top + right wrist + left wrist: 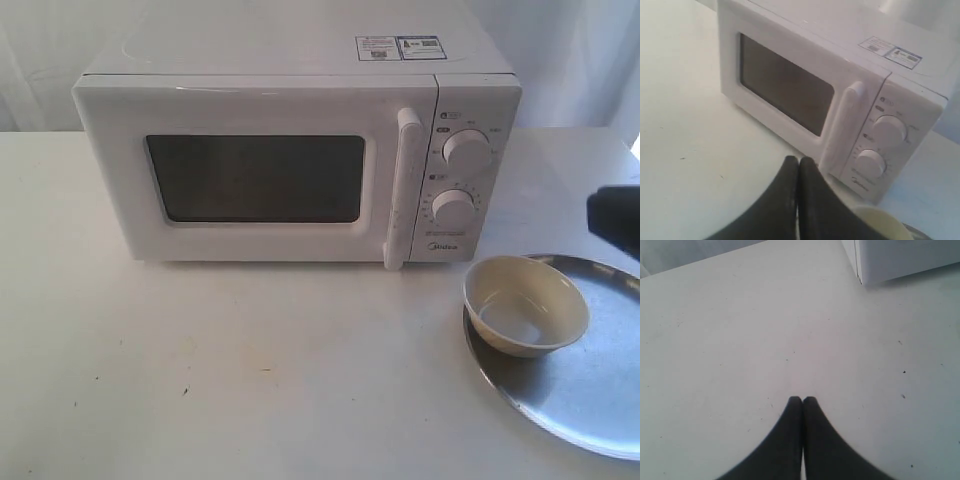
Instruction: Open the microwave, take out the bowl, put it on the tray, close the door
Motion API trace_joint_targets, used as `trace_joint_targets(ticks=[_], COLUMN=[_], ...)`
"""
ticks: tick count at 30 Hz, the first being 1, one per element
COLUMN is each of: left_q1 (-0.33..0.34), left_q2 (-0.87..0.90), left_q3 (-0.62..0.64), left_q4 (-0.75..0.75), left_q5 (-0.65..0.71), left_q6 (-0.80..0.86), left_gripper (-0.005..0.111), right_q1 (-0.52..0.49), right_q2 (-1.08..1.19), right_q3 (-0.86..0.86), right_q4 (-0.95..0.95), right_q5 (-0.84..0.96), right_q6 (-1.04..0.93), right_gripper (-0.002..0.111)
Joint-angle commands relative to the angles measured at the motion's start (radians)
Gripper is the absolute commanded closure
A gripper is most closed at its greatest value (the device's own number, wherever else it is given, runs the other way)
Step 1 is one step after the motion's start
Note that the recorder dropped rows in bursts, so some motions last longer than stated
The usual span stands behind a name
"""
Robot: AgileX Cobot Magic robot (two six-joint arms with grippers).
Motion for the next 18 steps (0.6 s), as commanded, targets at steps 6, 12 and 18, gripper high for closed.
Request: trace_joint_targets(ticks=[6,12,18], left_q1=[0.0,0.0,0.0], left_q2=[-0.002,-0.002,-0.002], left_q3=[-0.002,-0.002,-0.002], left_q4=[-0.009,-0.009,-0.009], left_q5=[0.002,0.002,0.002], left_q6=[-0.004,-0.004,-0.004], left_gripper=[0.107,0.107,0.107], right_q1=[0.001,0.001,-0.017], right_q2=[-0.295,-0.341,-0.427], right_q3=[0.157,0.157,0.157], right_q4=[0.084,0.084,-0.006], right_q5=[0.071,0.079,0.076], right_q6=[0.113,0.113,0.274], right_gripper=[0.108,0.108,0.108])
